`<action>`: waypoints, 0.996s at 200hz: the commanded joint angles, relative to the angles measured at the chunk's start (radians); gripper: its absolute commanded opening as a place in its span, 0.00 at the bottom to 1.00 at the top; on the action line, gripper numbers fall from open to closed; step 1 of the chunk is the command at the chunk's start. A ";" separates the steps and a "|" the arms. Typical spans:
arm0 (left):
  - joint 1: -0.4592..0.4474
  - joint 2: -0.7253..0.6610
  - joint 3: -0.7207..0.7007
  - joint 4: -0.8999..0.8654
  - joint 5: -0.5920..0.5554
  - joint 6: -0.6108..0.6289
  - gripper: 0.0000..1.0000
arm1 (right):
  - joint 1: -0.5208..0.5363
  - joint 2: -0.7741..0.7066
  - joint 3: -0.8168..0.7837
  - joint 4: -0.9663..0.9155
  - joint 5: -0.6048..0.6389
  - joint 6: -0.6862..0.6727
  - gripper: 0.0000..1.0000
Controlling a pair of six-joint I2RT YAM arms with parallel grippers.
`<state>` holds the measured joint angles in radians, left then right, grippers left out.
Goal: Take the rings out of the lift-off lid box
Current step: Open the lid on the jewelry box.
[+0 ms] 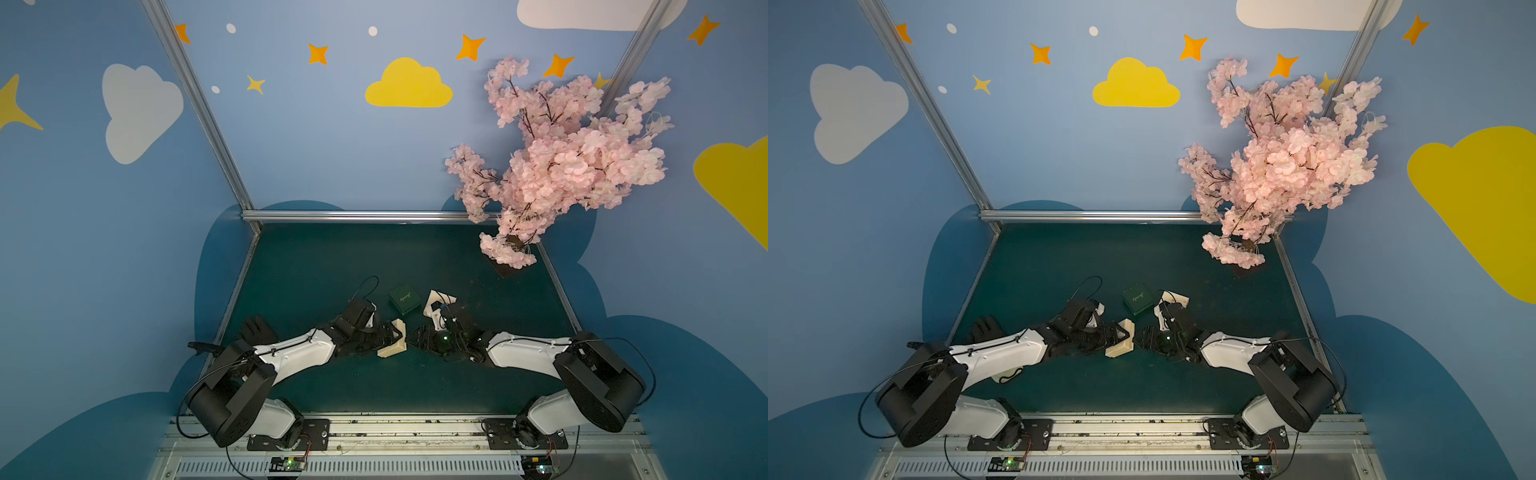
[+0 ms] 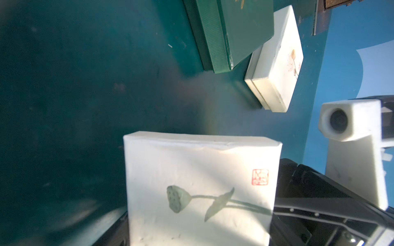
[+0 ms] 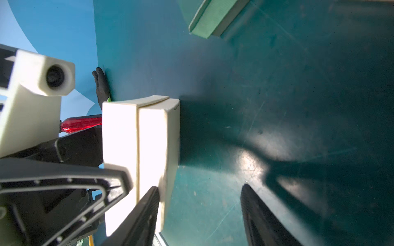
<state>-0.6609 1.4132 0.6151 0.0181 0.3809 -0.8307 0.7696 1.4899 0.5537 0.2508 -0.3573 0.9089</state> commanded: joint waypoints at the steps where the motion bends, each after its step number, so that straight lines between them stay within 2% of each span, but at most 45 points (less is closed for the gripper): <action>1: -0.005 -0.008 0.020 0.051 0.053 -0.018 0.81 | 0.015 0.028 0.022 -0.009 -0.015 -0.016 0.63; 199: 0.010 -0.060 0.012 0.147 0.175 -0.051 0.80 | 0.053 0.125 0.046 -0.008 -0.025 -0.018 0.60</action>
<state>-0.6315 1.3945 0.6056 -0.0010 0.3843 -0.8566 0.7830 1.5627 0.5911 0.2966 -0.3641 0.9085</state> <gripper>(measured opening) 0.850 0.600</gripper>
